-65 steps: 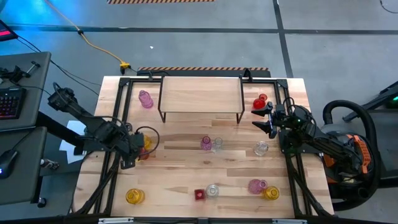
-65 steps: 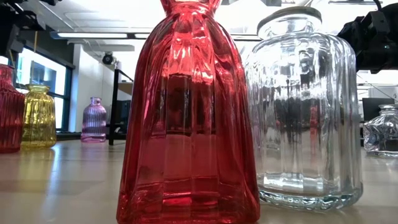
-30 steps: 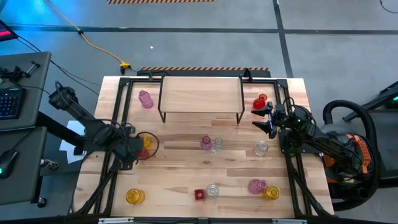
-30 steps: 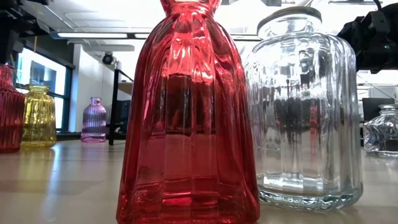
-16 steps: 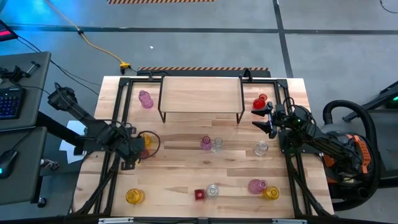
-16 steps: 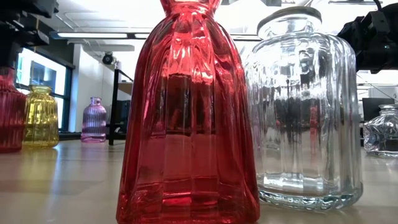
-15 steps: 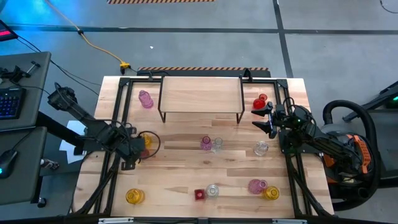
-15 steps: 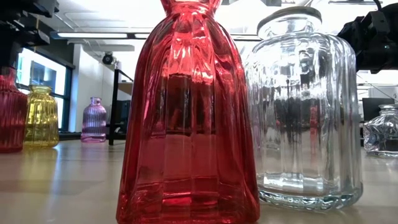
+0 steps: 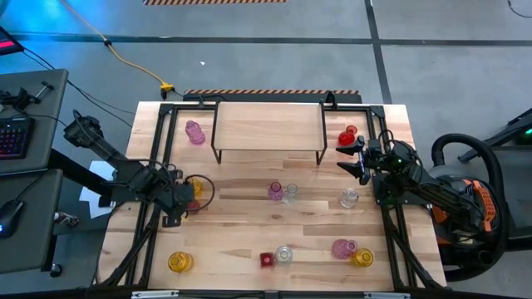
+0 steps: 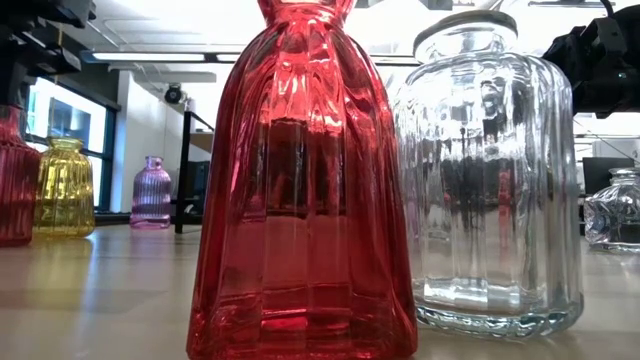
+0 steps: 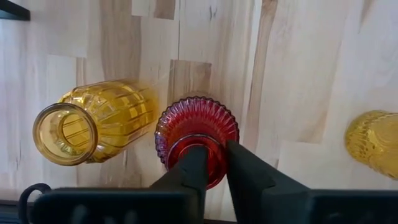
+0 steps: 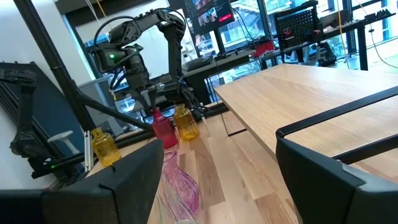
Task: Sort vases onto shelf
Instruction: Put the left red vase on the shelf
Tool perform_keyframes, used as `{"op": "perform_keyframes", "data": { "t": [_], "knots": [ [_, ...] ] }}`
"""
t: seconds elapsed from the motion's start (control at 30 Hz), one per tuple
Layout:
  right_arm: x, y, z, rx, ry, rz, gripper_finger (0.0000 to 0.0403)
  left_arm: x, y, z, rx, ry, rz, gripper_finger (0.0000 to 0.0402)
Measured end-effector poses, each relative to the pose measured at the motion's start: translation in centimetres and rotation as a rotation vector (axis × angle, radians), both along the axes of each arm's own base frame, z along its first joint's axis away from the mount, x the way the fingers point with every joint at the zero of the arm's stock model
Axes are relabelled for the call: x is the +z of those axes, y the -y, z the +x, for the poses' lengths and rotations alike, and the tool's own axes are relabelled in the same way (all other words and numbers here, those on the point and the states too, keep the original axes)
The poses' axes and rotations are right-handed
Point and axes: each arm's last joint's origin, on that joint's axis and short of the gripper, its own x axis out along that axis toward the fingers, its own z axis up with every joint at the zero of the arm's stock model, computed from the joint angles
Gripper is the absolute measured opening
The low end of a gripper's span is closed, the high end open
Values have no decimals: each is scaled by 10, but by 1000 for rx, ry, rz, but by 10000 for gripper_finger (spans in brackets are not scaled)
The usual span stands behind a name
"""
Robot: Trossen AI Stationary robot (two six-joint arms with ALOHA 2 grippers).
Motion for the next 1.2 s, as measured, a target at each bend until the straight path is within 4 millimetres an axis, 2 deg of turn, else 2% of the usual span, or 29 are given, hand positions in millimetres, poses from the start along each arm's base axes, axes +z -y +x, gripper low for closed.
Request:
{"op": "perform_keyframes", "data": {
  "t": [0.07,0.33,0.73,1.2],
  "knots": [
    [0,0,0,0,0,0,302,0,0,0,-2,-2,-3,13],
    [0,0,0,0,0,0,302,1,0,0,-2,-3,-6,12],
    [0,0,0,1,-1,0,302,16,4,3,-10,5,-67,9],
    [0,0,0,0,0,0,302,48,2,8,15,80,-102,8]
  ]
}}
